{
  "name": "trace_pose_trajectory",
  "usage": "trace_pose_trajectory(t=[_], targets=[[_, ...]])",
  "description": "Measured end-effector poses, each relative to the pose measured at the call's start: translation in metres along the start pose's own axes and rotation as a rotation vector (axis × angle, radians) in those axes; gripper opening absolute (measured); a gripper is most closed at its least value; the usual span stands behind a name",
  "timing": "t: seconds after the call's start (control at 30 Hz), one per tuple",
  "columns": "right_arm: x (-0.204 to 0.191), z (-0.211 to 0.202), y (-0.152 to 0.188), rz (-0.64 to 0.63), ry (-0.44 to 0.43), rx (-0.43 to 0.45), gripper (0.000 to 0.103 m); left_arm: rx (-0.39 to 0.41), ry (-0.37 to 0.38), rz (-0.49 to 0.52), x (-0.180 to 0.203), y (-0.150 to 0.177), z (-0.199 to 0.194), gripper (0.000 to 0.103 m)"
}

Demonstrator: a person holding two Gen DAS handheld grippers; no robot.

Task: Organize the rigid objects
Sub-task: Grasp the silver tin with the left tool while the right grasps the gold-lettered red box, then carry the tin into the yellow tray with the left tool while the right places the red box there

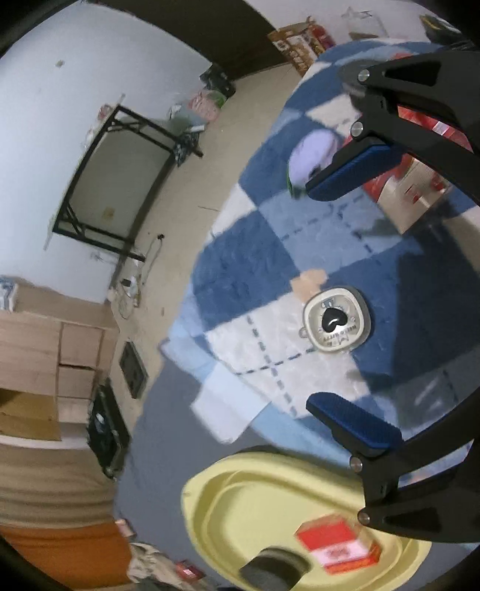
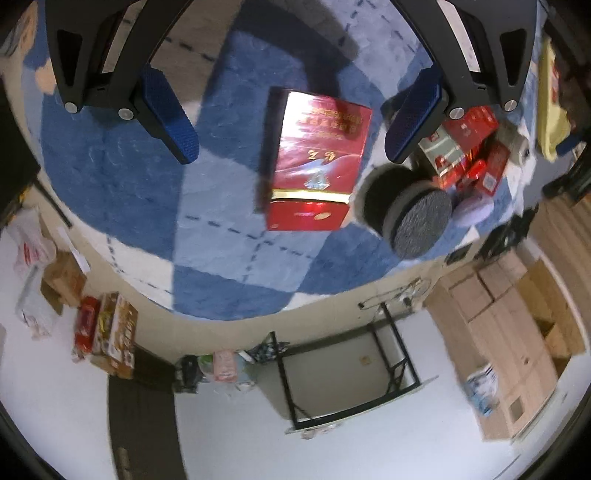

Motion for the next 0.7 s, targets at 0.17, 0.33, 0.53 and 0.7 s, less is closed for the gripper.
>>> trace_pose_trajectory(t=[0.17, 0.33, 0.53, 0.7], targets=[[-0.008, 0.020, -0.006, 0.021, 0.026, -0.016, 0.103, 0.001, -0.040, 0.013, -0.006, 0.014, 0.025, 0.103], [-0.016, 0.040, 0.005, -0.050, 0.059, -0.025, 0.103, -0.005, -0.028, -0.005, -0.015, 0.022, 0.034, 0.093], [-0.023, 0.041, 0.008, -0.108, 0.086, 0.028, 0.078, 0.033, 0.016, -0.008, -0.024, 0.023, 0.032, 0.052], [-0.024, 0.038, 0.013, -0.117, 0.044, 0.050, 0.062, 0.032, 0.028, 0.103, -0.019, 0.028, 0.024, 0.052]])
Point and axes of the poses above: each gripper's, at about its wrist camera, not at the fingertips, and z roughly the way its jaws point, x to its right, y to its underside, the point moved 5 cm from there along z, roughly the way its jaws point, and after that the axes turned 9 degrees about y, right-handed, at the moved point
